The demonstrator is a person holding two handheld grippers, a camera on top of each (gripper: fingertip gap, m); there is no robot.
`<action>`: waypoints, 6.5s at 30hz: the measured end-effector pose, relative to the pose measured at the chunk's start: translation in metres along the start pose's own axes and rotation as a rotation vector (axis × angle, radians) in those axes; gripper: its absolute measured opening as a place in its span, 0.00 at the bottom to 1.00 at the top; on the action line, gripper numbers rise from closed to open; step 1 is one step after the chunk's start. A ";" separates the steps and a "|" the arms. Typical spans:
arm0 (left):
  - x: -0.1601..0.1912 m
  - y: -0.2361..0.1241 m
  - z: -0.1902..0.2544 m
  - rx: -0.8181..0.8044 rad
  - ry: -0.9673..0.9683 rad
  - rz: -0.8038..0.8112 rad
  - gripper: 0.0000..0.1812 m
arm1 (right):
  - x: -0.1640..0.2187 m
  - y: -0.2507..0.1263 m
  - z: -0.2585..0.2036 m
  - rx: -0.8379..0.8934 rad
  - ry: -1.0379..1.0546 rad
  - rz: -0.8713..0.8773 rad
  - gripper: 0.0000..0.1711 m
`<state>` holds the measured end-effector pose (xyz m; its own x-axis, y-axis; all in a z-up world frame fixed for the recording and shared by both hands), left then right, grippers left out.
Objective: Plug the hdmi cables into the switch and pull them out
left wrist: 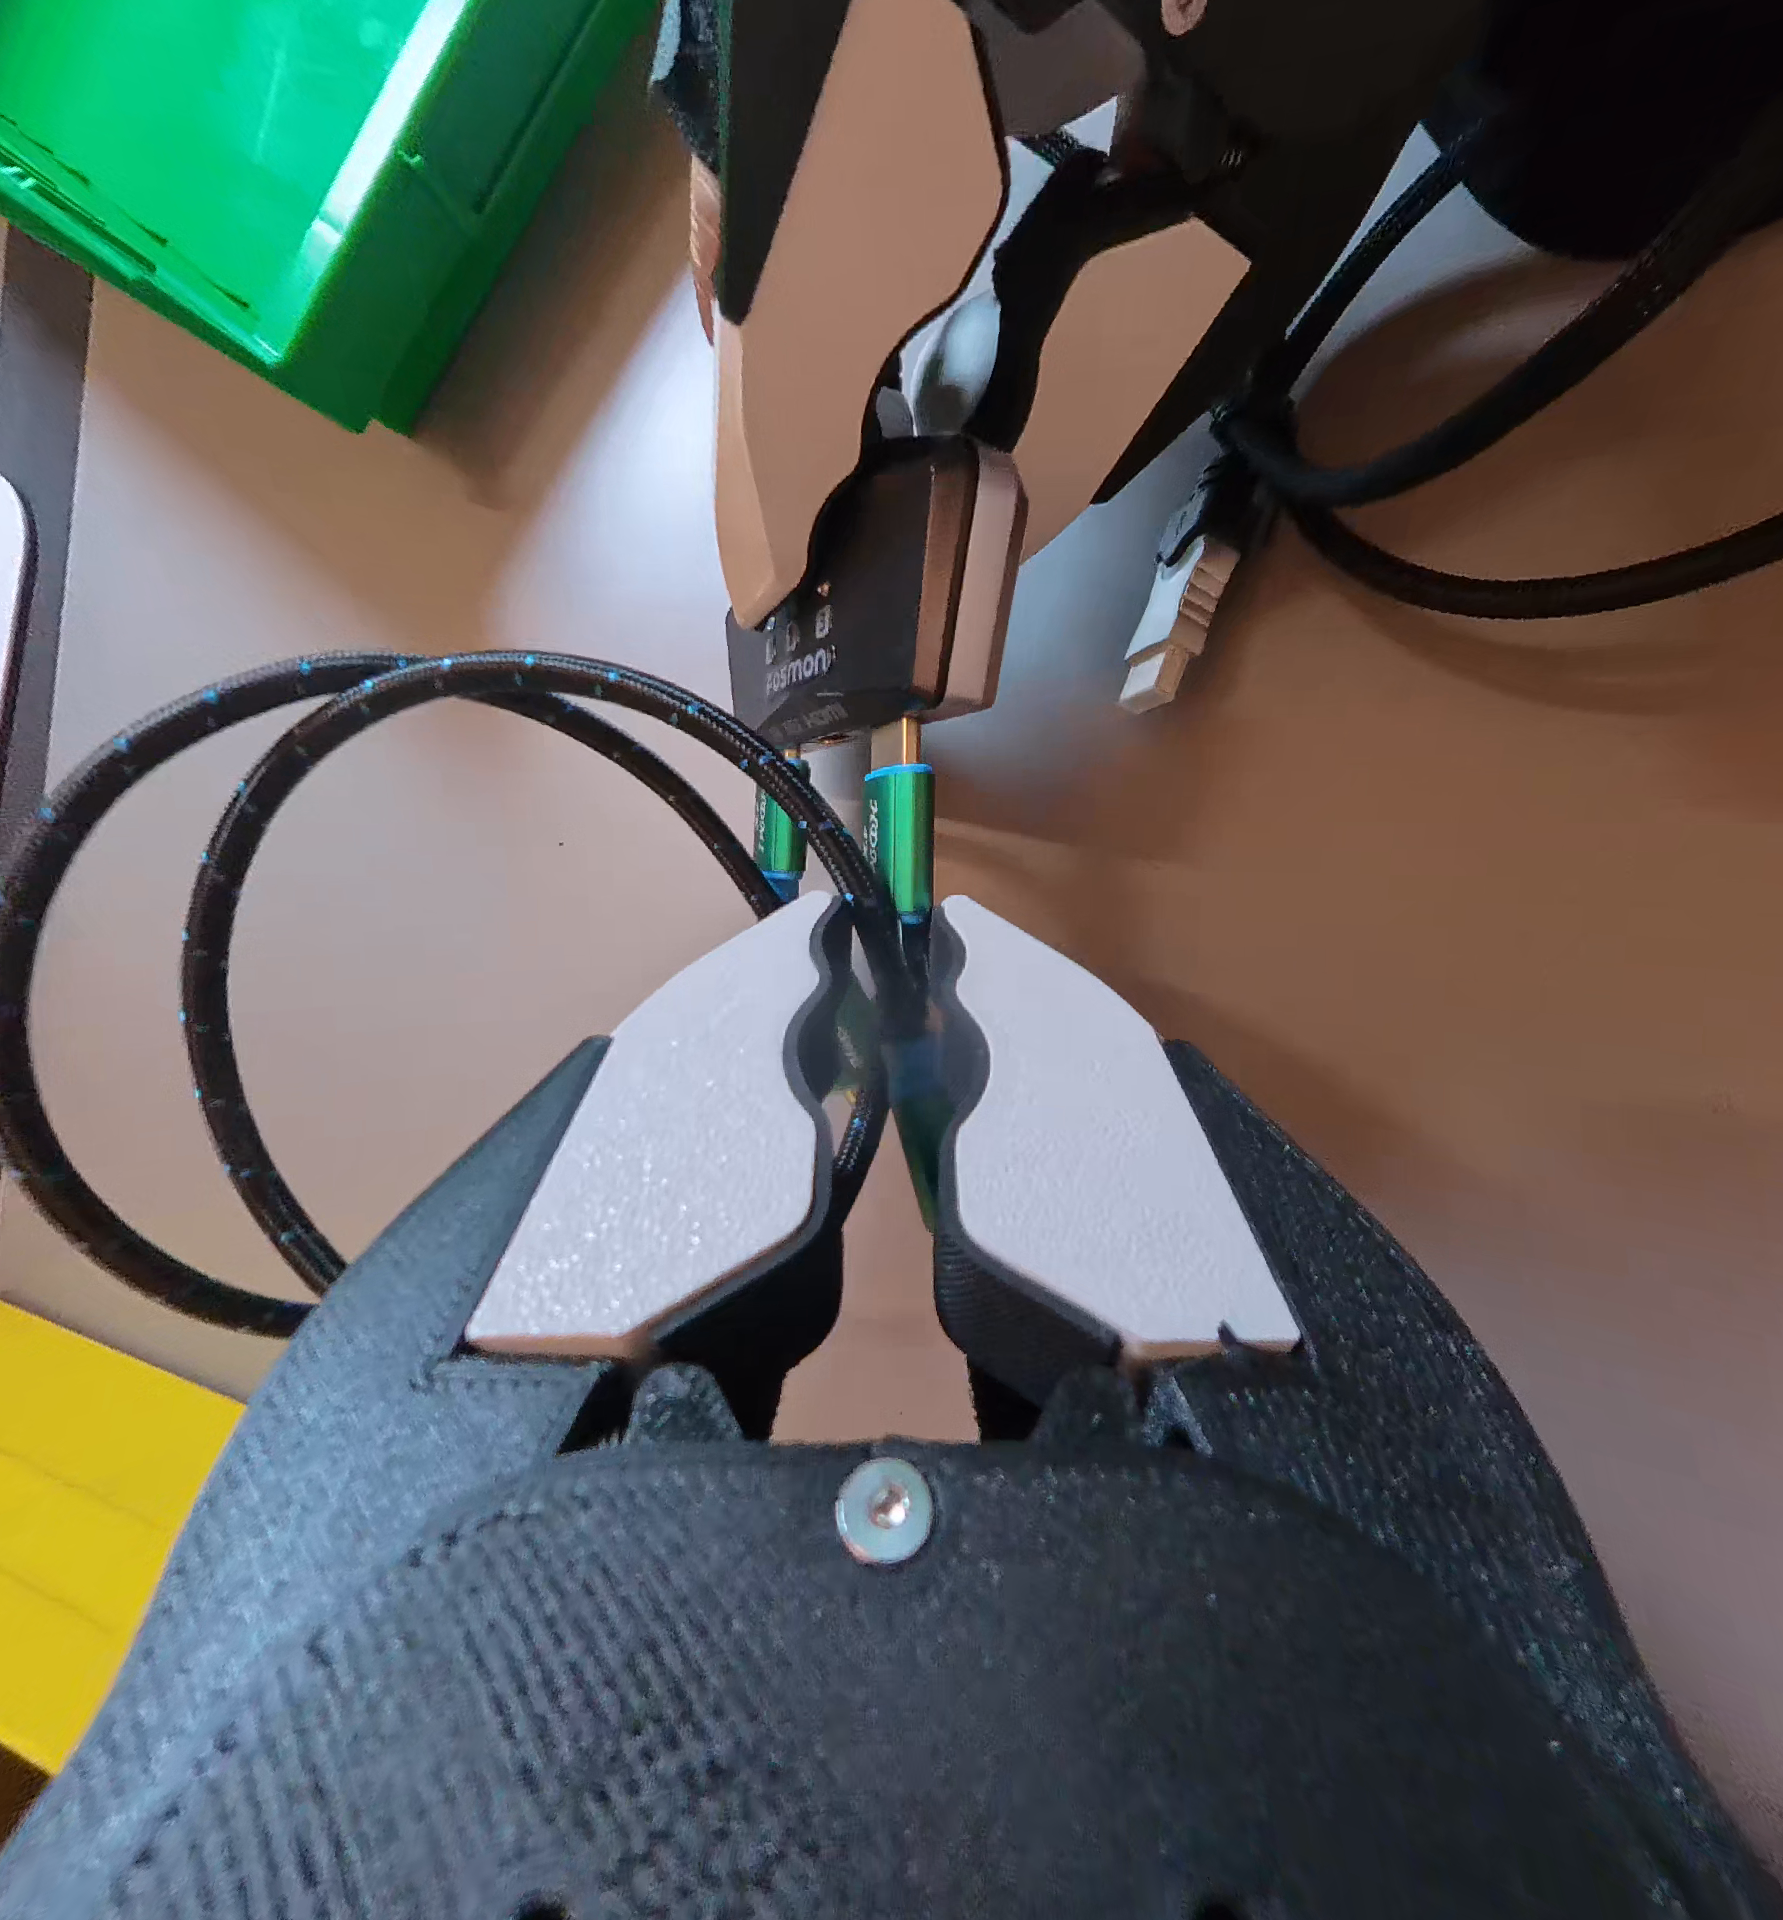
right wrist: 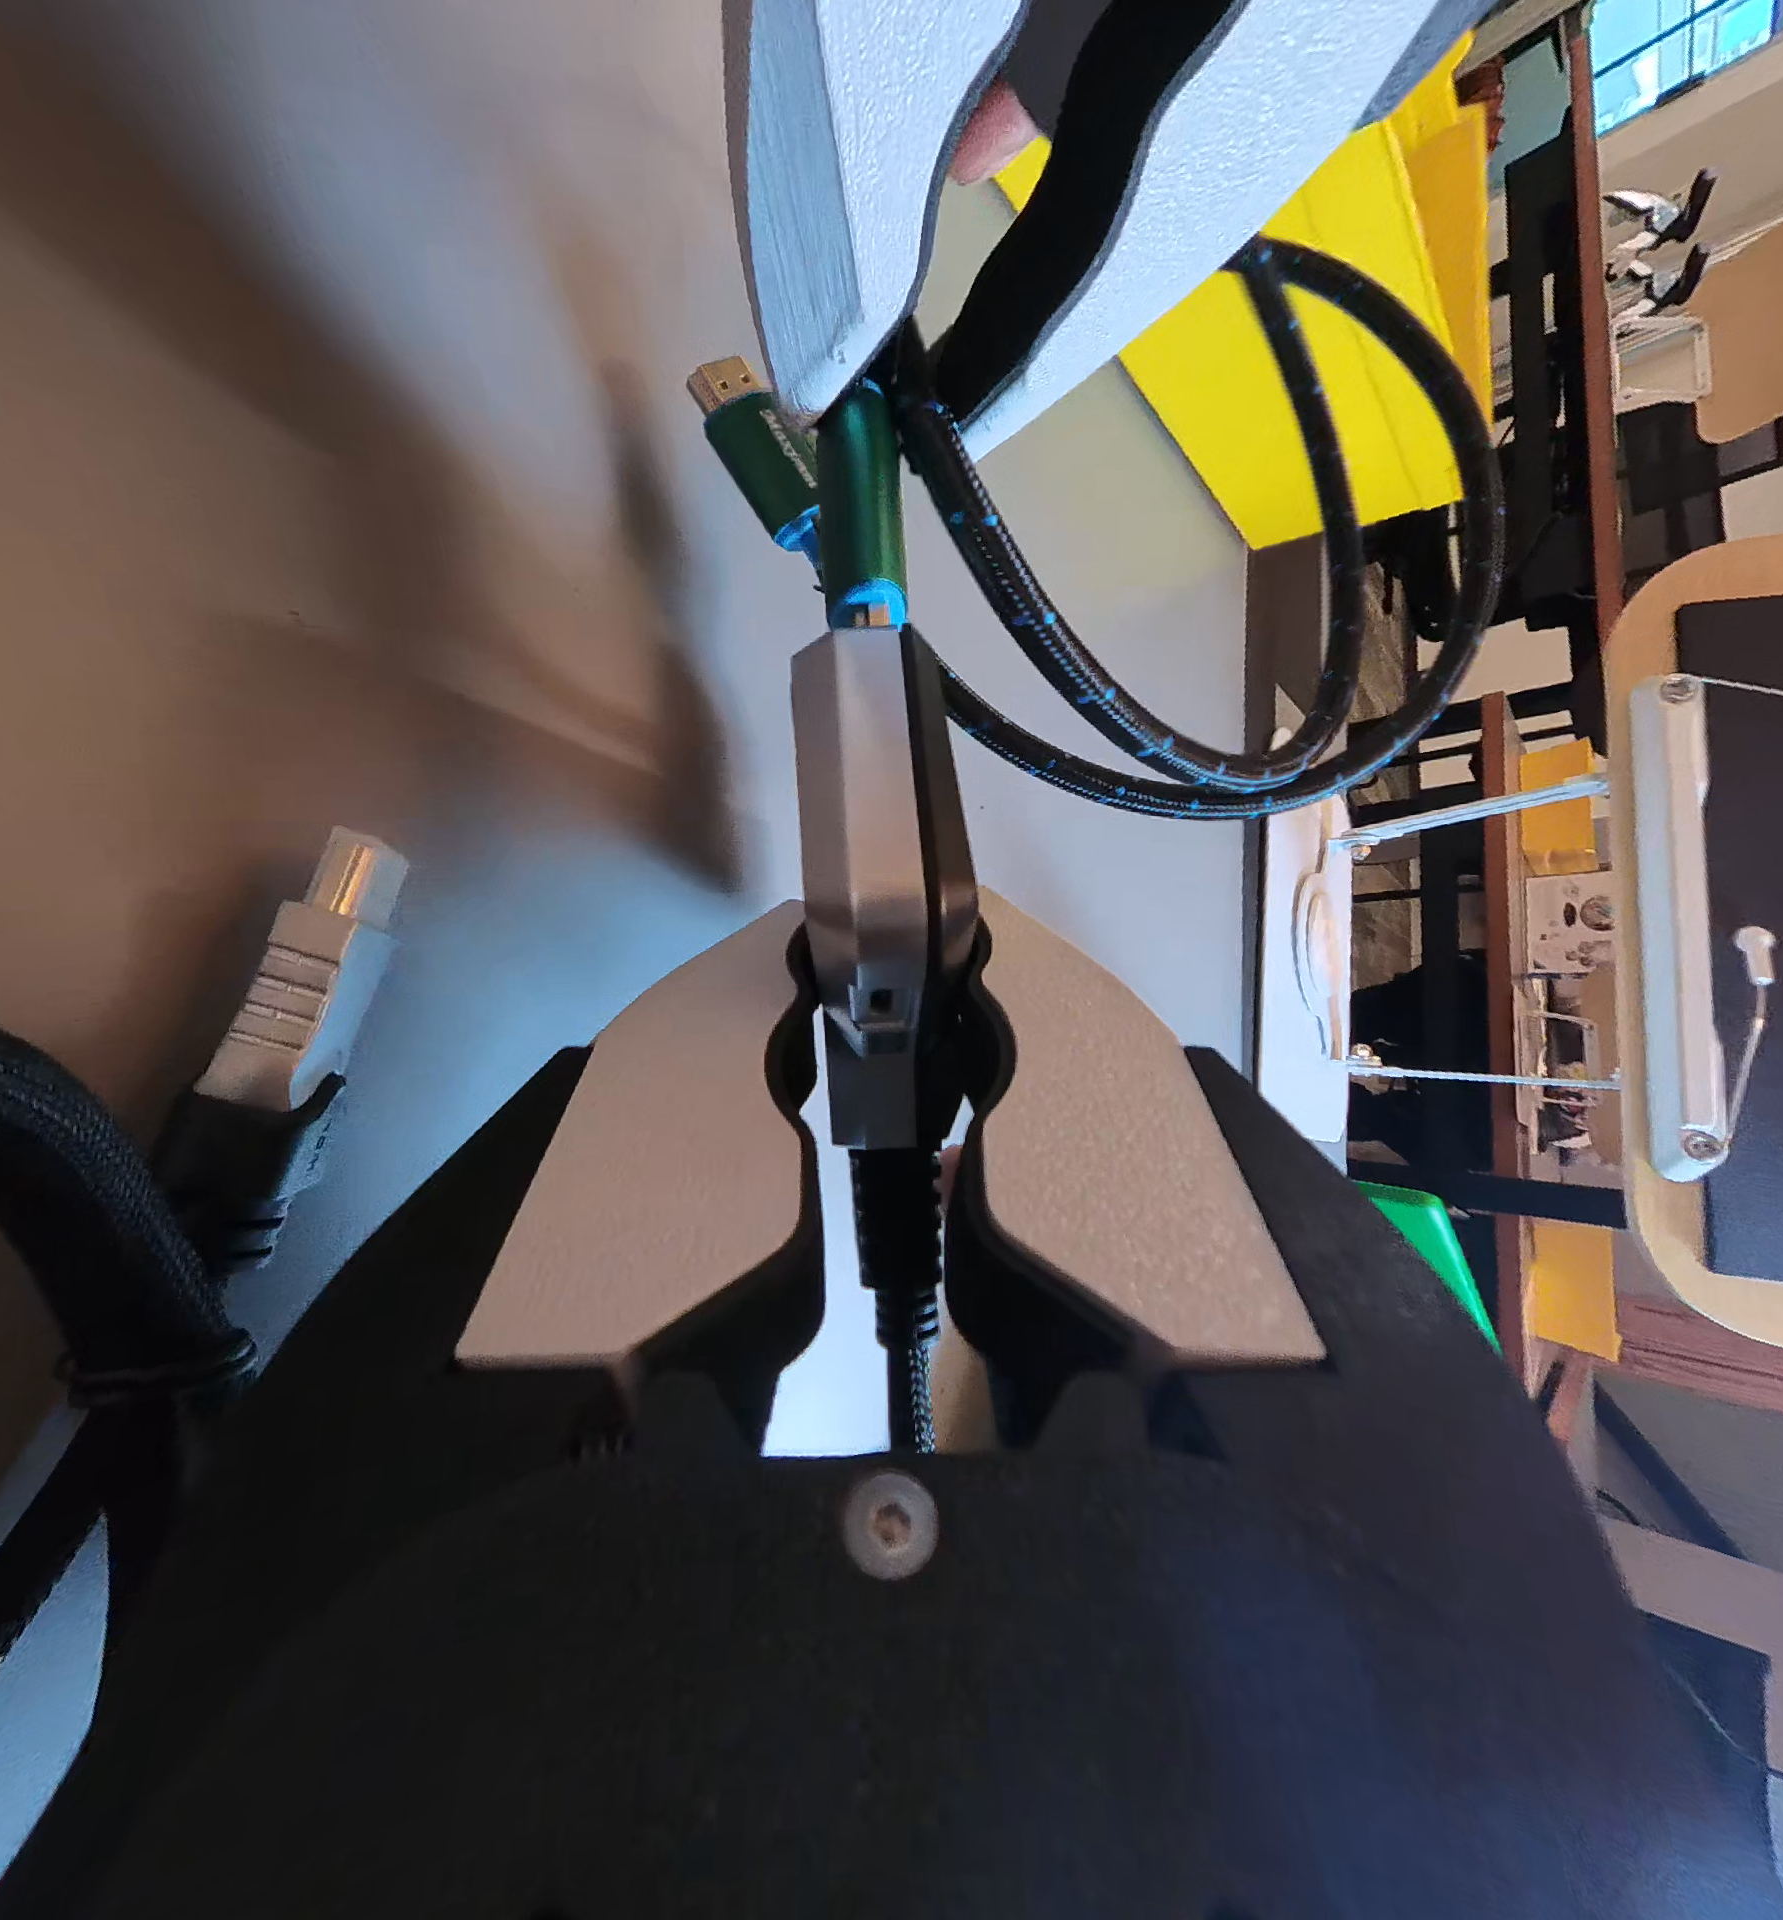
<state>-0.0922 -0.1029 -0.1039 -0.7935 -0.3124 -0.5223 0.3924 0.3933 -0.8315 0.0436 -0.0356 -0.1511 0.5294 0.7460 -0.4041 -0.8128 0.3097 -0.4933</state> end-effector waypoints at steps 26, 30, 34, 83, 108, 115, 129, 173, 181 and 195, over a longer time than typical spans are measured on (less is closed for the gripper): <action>-0.028 -0.044 -0.004 -0.055 0.140 0.295 0.11 | -0.026 -0.009 0.021 -0.112 0.271 0.139 0.13; -0.019 -0.077 0.001 -0.184 0.158 0.455 0.18 | -0.013 -0.010 0.019 -0.141 0.336 0.127 0.13; 0.002 -0.090 0.005 -0.161 0.110 0.477 0.15 | -0.006 -0.009 0.020 -0.161 0.403 0.146 0.13; -0.011 0.012 -0.019 0.229 0.031 -0.166 0.10 | -0.014 -0.014 0.020 -0.375 0.535 0.221 0.12; -0.040 -0.014 -0.025 0.168 0.116 -0.251 0.10 | -0.025 -0.030 0.036 -0.285 0.489 0.236 0.12; -0.039 -0.023 -0.027 0.188 0.049 -0.050 0.10 | -0.018 -0.035 0.038 -0.260 0.558 0.343 0.12; -0.004 -0.085 -0.042 -0.191 -0.076 0.697 0.22 | -0.017 -0.044 0.050 0.038 0.487 0.263 0.12; 0.028 -0.034 -0.013 0.157 0.055 0.948 0.12 | -0.047 -0.062 0.061 -0.020 0.688 0.722 0.15; 0.026 -0.032 -0.008 0.121 0.106 0.895 0.12 | -0.058 -0.069 0.056 -0.086 0.518 0.555 0.11; 0.059 -0.026 -0.052 -0.111 -0.179 0.929 0.17 | -0.073 -0.134 0.212 0.198 0.160 0.318 0.11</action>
<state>-0.1736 -0.0867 -0.1031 -0.0995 0.0421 -0.9941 0.7768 0.6276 -0.0512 0.0620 -0.0066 0.1082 0.2621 0.7268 -0.6348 -0.9650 0.1972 -0.1727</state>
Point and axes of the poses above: each gripper's, where its closed fingertips meet, y out along the fingers, x out of its underside, z = x × y across the jaws, the point moved 9 cm from there along -y, back along the fingers, and after that the axes turned 4 degrees about x, right-handed, at the moved point
